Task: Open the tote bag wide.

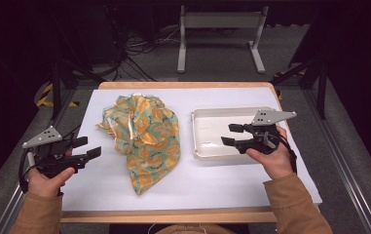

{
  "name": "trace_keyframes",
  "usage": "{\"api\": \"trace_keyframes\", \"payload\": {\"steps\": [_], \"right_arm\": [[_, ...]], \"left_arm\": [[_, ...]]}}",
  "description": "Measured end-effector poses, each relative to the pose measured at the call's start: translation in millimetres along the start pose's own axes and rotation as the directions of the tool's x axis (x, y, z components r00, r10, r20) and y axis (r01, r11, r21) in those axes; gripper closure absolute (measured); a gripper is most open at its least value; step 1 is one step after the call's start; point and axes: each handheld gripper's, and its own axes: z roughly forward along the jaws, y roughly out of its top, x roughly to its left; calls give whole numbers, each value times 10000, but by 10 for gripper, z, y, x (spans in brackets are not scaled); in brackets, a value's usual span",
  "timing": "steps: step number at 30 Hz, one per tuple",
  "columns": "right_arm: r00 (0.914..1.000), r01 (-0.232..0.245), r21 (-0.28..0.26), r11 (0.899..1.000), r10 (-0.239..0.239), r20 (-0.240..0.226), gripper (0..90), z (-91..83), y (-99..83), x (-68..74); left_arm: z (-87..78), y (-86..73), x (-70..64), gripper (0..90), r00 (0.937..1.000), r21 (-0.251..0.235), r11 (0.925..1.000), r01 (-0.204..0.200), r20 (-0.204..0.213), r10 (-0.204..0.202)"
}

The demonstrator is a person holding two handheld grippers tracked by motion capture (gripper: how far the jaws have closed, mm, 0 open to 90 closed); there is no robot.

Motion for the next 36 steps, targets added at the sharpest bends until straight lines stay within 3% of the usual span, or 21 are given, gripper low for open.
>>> {"api": "trace_keyframes", "payload": {"steps": [8,14,17,22,36], "right_arm": [[9983,170,-64,9998,-174,-565,415,102,175,73],[9956,56,-459,9989,-99,-936,390,178,361,104],[9928,124,-492,9987,-181,-1185,378,274,482,133],[9863,675,-330,9972,-717,-1488,370,472,712,245],[9757,656,-247,9975,-693,-2078,297,967,1249,419]], "left_arm": [[-20,41,-64,296,9997,-60,9997,-245,60,245],[-42,48,-58,297,9996,-175,9998,-103,245,108],[-43,47,-54,297,9995,-176,9997,-180,252,184],[-33,46,-54,303,9994,-227,9996,-152,319,159],[35,70,29,323,9997,-247,9997,-15,235,21]]}}
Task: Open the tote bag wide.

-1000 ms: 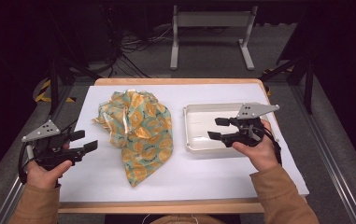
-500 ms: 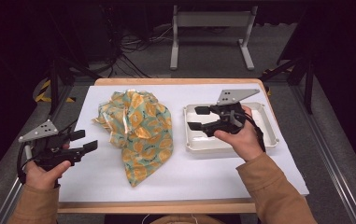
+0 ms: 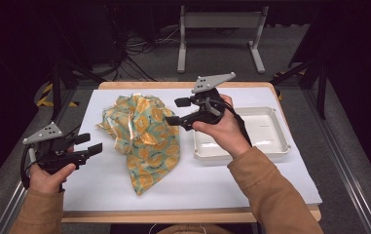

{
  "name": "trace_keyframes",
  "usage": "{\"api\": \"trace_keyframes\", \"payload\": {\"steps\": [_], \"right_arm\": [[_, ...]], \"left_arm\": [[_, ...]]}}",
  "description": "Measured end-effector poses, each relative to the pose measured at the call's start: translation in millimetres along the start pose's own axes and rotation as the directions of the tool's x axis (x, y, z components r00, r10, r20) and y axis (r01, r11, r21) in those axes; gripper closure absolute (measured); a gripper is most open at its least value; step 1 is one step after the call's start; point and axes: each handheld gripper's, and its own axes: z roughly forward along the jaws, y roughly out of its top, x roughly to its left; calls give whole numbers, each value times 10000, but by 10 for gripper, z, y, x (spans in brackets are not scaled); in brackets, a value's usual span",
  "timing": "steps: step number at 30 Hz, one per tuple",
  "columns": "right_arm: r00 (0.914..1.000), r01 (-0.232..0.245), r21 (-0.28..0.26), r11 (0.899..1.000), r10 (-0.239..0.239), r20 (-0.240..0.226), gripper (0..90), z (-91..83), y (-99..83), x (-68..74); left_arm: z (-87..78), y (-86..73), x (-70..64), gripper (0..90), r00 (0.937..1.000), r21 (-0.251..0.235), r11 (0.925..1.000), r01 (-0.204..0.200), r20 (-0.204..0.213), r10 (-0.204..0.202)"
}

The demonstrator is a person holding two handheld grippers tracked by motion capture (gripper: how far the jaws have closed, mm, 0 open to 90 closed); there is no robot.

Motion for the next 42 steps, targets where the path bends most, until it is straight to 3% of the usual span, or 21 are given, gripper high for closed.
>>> {"api": "trace_keyframes", "payload": {"steps": [5,10,15,22,25,30,32,35,37,38,39,42], "right_arm": [[10000,23,174,9998,-23,8,279,259,184,-4],[9998,57,17,10000,-57,185,266,425,280,-20],[9997,-8,223,9998,2,262,270,546,364,-40],[9990,-30,199,9998,21,444,273,701,415,-90],[9991,-83,322,9994,69,424,273,785,438,-92],[9989,-66,631,9980,37,457,277,909,427,-94],[9989,-59,743,9972,24,474,306,937,420,-102],[9988,180,1023,9946,-224,424,477,941,415,-109],[9986,393,1109,9931,-429,297,575,931,415,-101],[9984,493,1072,9930,-521,236,630,918,417,-94],[9984,493,1072,9930,-521,236,630,918,417,-94],[9959,810,711,9942,-836,339,789,851,436,-75]], "left_arm": [[5,-8,17,324,10000,-31,10000,83,24,-83],[29,-7,18,329,10000,-36,10000,28,14,-28],[67,-9,25,328,10000,-1,10000,80,-4,-80],[118,-14,16,334,9999,-11,9999,106,82,-106],[144,-12,4,340,9998,1,9998,-211,-8,211],[192,-16,0,343,9995,137,9995,-300,63,299],[206,-19,1,350,9993,198,9992,-353,94,351],[218,-29,7,382,9996,65,9996,-265,27,265],[224,-32,23,423,9995,64,9998,-164,269,162],[223,-33,24,424,9995,150,9998,-98,299,94],[223,-33,24,424,9995,150,9998,-98,299,94],[233,-41,44,410,9995,285,9996,86,307,-95]]}}
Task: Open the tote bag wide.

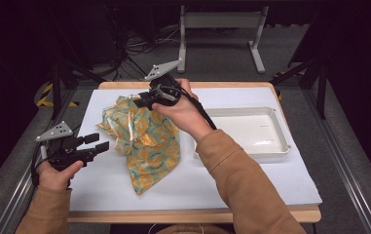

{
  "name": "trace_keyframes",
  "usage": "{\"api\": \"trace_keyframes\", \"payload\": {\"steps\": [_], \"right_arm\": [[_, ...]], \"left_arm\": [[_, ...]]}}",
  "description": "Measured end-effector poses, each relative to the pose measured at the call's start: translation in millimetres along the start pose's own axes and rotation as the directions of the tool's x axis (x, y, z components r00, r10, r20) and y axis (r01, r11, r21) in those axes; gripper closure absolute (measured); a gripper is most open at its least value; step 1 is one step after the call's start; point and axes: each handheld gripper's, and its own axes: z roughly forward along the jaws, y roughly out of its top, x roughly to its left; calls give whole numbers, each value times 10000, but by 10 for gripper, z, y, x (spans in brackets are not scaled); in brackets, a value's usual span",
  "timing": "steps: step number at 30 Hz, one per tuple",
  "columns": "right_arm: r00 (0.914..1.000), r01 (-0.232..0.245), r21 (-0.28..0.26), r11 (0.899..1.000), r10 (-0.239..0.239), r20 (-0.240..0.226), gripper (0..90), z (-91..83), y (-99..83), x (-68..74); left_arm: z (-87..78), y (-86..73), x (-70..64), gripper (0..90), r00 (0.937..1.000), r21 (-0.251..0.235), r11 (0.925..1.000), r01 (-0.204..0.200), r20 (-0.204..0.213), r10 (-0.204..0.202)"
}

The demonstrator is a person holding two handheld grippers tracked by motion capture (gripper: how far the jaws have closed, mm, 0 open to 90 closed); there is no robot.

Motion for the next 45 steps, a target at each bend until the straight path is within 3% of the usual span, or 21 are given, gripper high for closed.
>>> {"api": "trace_keyframes", "payload": {"steps": [2,5,6,7,9,10,11,14,18,27,33,36,40,43,45], "right_arm": [[10000,95,-95,9999,-95,10,862,-36,6,-4],[9997,232,-308,9993,-229,125,885,-109,13,3],[9997,209,-455,9987,-205,103,886,-145,18,3],[9998,203,-549,9983,-199,92,886,-176,23,3],[9998,188,-740,9971,-181,100,886,-238,27,2],[9998,199,-808,9965,-190,114,886,-267,26,2],[9997,219,-855,9961,-208,134,886,-295,22,4],[9997,218,-998,9948,-204,142,885,-400,-13,12],[9997,179,-1155,9932,-160,168,884,-541,-79,4],[9999,0,-1595,9872,22,138,884,-815,-202,-3],[10000,2,-1743,9847,8,57,883,-975,-296,29],[10000,-4,-1742,9847,16,72,883,-1001,-317,36],[10000,27,-1735,9848,-16,64,881,-1010,-337,45],[10000,3,-1804,9836,3,34,880,-1023,-351,58],[10000,8,-1816,9834,-5,16,879,-1030,-361,69]], "left_arm": [[18,-9,16,412,9999,4,9999,-118,-15,118],[56,-10,74,440,9972,410,9990,173,714,-202],[67,-14,76,430,9966,457,9986,256,771,-291],[74,-15,88,431,9978,459,9989,72,648,-101],[88,-16,77,430,9976,460,9986,269,624,-297],[86,-10,90,430,9983,437,9990,111,574,-136],[90,-8,81,431,9978,353,9990,267,604,-288],[82,13,87,434,9983,312,9995,109,574,-127],[89,23,81,441,9975,196,9994,280,639,-292],[179,63,33,431,9966,235,9997,61,817,-80],[380,191,34,384,9925,58,9999,126,1214,-132],[477,279,-7,363,9877,37,10000,88,1562,-92],[585,368,-26,361,9860,-78,9999,122,1666,-107],[619,385,-48,430,9878,-105,9999,-39,1555,54],[600,382,-66,603,9872,-30,9994,-342,1558,342]]}}
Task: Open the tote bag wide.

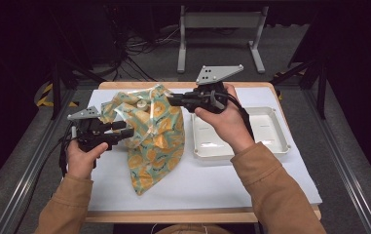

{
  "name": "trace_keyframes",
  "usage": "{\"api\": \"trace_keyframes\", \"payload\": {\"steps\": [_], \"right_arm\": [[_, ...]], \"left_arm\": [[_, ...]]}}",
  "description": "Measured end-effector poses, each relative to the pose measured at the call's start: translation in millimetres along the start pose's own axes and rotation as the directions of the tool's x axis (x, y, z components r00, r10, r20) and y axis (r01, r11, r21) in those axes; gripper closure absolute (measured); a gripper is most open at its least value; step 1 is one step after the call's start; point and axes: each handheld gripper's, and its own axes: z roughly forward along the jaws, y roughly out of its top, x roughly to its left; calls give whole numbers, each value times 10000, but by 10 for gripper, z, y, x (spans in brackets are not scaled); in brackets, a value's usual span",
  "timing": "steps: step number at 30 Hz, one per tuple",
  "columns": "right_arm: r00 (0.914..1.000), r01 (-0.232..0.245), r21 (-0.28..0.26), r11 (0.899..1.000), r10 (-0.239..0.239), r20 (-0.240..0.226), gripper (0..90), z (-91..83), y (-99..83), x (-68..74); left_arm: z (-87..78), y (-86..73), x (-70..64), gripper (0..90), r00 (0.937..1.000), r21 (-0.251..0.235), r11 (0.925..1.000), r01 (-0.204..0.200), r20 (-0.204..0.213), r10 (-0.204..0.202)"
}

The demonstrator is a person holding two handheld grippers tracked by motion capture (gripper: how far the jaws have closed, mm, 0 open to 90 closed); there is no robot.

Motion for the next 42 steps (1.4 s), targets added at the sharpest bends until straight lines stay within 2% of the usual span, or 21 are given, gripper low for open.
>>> {"api": "trace_keyframes", "payload": {"steps": [3,6,9,11,12,14,16,18,20,21,23,26,28,30,31,35,36,37,39,41,42], "right_arm": [[10000,37,-50,10000,-37,10,879,-16,-22,7],[10000,-26,-71,10000,27,50,879,-29,-45,1],[9999,-98,-75,9999,98,108,878,-57,-85,-12],[9998,-145,-100,9998,146,140,878,-82,-108,-20],[9997,-166,-128,9998,168,167,878,-97,-122,-25],[9995,-195,-112,9997,198,227,879,-120,-144,-30],[9993,-227,-79,9997,229,285,879,-145,-172,-28],[9993,-257,-114,9996,259,259,879,-171,-197,-25],[9994,-252,-142,9996,255,237,879,-190,-210,-16],[9994,-234,-155,9996,238,247,879,-194,-211,-9],[9996,-169,-159,9997,172,243,879,-200,-210,9],[9996,-68,-130,9999,72,264,878,-206,-209,30],[9997,-55,-133,9999,58,258,878,-210,-210,32],[9997,-59,-147,9999,62,228,877,-208,-213,34],[9998,-60,-143,9999,63,213,877,-205,-215,35],[9997,-46,-115,9999,48,219,876,-197,-220,39],[9997,-39,-112,9999,42,221,876,-198,-220,43],[9997,-37,-119,9999,40,222,875,-198,-221,46],[9998,-41,-137,9999,43,204,875,-194,-230,44],[9998,-77,-131,9999,80,185,874,-183,-245,38],[9998,-87,-124,9999,89,182,874,-179,-251,36]], "left_arm": [[-44,-7,-33,844,9999,-4,9999,-141,-38,141],[-127,-10,-93,899,9995,-67,9995,-295,77,296],[-186,-20,-160,899,9977,60,9977,-679,72,679],[-223,-30,-187,900,9968,75,9968,-797,41,797],[-248,-38,-201,900,9976,110,9975,-694,52,693],[-296,-47,-197,900,9960,132,9959,-890,-21,890],[-342,-68,-207,900,9968,186,9966,-800,-16,801],[-353,-75,-194,900,9959,192,9962,-847,-289,852],[-321,-80,-153,898,9976,29,9981,-614,-334,615],[-291,-79,-144,862,9988,-29,9992,-406,-283,405],[-221,-60,-126,728,9984,-47,9994,-334,-447,332],[-135,-21,-117,640,9996,-154,9997,-208,-170,205],[-96,-1,-113,552,9996,-189,9997,-153,-234,149],[-60,13,-93,524,9999,-301,9994,-146,-84,143],[-38,18,-85,513,10000,-358,9994,23,72,-21],[36,43,-50,510,9993,-440,9990,103,354,-88],[59,57,-35,510,9986,-597,9982,-16,518,47],[69,60,-39,515,9974,-655,9977,182,702,-136],[85,75,-41,553,9961,-702,9974,176,870,-114],[87,82,-71,689,9967,-578,9983,-90,805,137],[74,78,-97,768,9978,-499,9983,-284,586,313]]}}
